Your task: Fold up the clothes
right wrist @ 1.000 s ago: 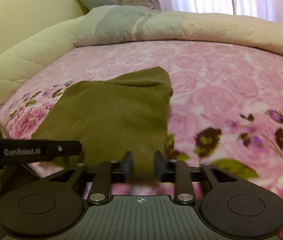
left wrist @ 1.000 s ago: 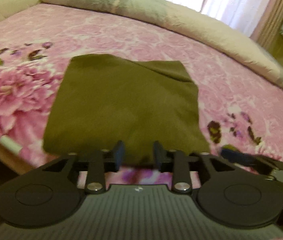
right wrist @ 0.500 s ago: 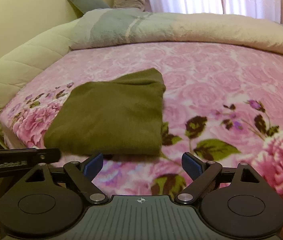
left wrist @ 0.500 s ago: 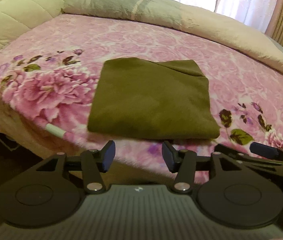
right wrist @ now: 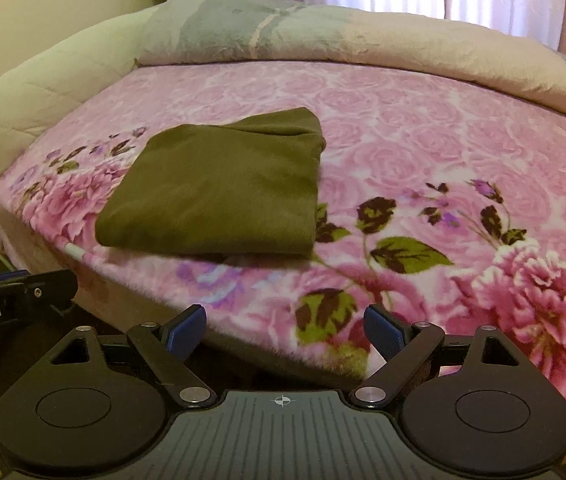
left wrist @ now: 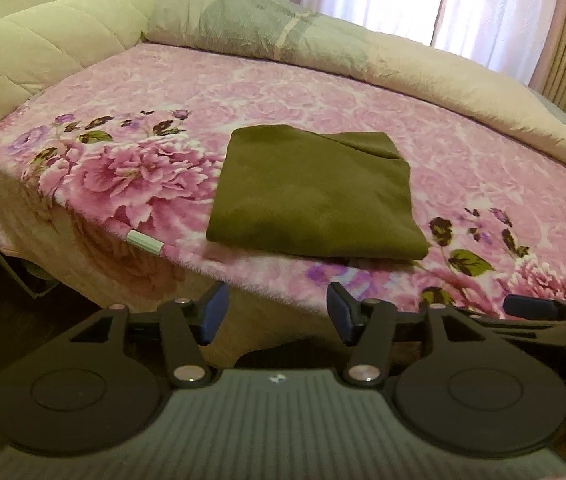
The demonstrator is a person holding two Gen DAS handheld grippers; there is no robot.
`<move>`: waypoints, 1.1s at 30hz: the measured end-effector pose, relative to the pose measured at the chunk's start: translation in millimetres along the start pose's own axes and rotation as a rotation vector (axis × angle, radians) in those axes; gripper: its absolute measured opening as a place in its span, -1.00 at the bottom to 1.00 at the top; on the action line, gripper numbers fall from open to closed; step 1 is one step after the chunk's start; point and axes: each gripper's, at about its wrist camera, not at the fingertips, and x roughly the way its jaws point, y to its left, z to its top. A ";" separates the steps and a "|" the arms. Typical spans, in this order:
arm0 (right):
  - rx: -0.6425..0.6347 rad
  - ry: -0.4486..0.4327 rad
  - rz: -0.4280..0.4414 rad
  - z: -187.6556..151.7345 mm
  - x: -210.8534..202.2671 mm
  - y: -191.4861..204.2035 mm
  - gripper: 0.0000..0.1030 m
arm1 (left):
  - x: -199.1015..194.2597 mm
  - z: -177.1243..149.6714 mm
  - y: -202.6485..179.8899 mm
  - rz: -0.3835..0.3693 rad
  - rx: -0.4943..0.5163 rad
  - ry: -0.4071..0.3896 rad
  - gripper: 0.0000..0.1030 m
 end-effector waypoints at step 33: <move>0.011 0.011 0.016 2.3 4.7 2.3 0.72 | 16.6 -3.8 29.7 -0.074 -0.093 0.011 0.04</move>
